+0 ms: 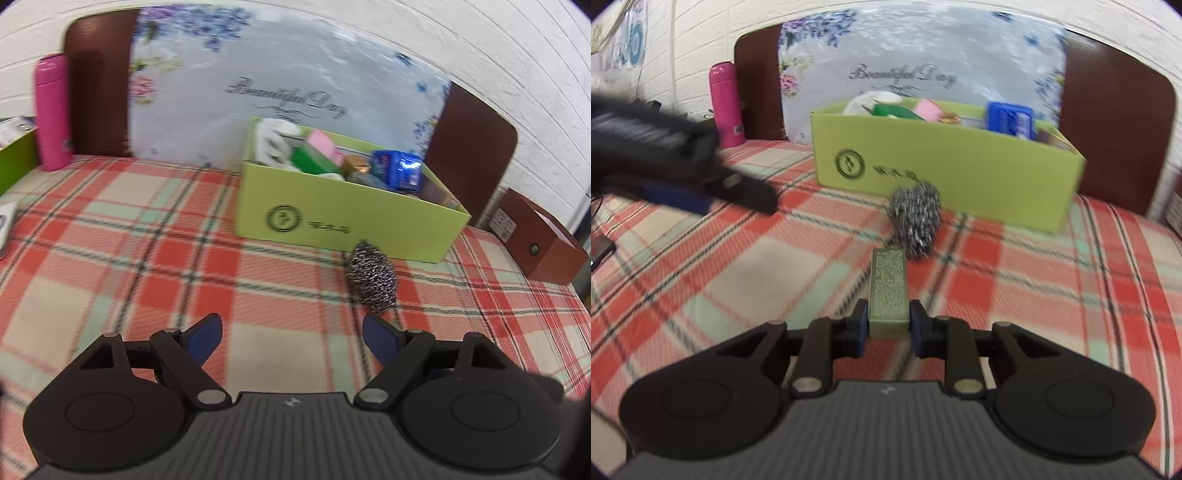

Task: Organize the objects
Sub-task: 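Grasp the olive-green bar with the right tool while the left tool grasps the steel wool, then carry the olive bar and steel wool into the lime-green box and release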

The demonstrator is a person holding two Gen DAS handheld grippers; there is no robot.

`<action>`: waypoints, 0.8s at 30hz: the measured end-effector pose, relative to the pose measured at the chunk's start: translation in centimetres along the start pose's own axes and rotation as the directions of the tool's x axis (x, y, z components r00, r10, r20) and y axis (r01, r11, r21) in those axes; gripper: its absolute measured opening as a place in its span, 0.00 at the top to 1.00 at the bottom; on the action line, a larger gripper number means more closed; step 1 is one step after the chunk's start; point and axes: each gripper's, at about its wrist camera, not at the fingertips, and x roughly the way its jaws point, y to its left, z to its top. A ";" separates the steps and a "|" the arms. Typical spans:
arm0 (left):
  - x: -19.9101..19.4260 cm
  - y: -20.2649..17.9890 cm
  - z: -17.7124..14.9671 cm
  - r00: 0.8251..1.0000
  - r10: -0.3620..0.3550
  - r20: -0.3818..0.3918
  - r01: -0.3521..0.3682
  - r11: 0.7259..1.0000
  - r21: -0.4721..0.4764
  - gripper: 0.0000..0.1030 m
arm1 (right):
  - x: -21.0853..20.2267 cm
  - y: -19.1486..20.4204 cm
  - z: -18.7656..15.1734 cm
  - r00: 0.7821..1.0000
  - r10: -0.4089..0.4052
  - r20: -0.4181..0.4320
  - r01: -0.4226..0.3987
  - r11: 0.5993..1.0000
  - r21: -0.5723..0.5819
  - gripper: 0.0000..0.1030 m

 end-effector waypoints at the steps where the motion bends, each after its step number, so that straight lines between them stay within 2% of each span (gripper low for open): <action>1: 0.9 -0.6 0.3 1.000 -0.019 -0.005 0.019 1.000 0.007 0.16 | -0.7 -0.4 -0.6 1.000 -0.001 -0.001 0.001 1.000 0.017 0.78; 6: 5.2 -3.8 2.1 0.995 -0.088 -0.040 0.089 0.996 0.019 0.16 | -4.2 -2.2 -3.1 0.999 -0.033 -0.005 0.033 0.997 0.074 0.78; 9: 7.4 -5.4 3.2 0.995 -0.090 -0.035 0.091 0.996 0.013 0.16 | -5.6 -2.9 -4.1 0.999 -0.047 -0.009 0.048 0.994 0.100 0.78; 12: 9.8 -6.6 3.8 0.996 -0.059 -0.060 0.059 0.998 0.007 0.17 | -6.3 -3.3 -4.5 0.999 -0.053 -0.006 0.053 0.992 0.118 0.78; 13: 10.5 -6.7 3.9 0.995 -0.052 -0.080 0.052 0.999 0.004 0.25 | -6.4 -3.4 -4.5 0.998 -0.055 -0.005 0.055 0.991 0.119 0.78; 14: 10.9 -6.6 3.8 0.993 -0.059 -0.101 0.059 0.998 -0.001 0.53 | -6.5 -3.5 -4.5 0.998 -0.057 -0.004 0.057 0.991 0.121 0.78; 15: 11.2 -6.2 3.6 0.988 -0.087 -0.132 0.085 0.996 -0.015 0.60 | -6.7 -3.5 -4.5 0.999 -0.054 0.000 0.054 0.991 0.123 0.78; 18: 9.5 -4.8 2.4 0.982 -0.138 -0.132 0.132 0.990 -0.050 0.61 | -6.9 -3.6 -4.4 0.999 -0.040 0.010 0.039 0.991 0.126 0.78; 20: 7.3 -4.1 1.5 0.978 -0.150 -0.147 0.149 0.989 -0.016 0.61 | -6.8 -3.6 -4.3 1.000 -0.026 0.011 0.025 0.992 0.128 0.78; 24: 2.4 -2.7 -1.4 0.977 -0.126 -0.174 0.140 0.987 0.072 0.59 | -6.5 -3.3 -4.1 1.000 -0.014 0.012 0.012 0.992 0.125 0.77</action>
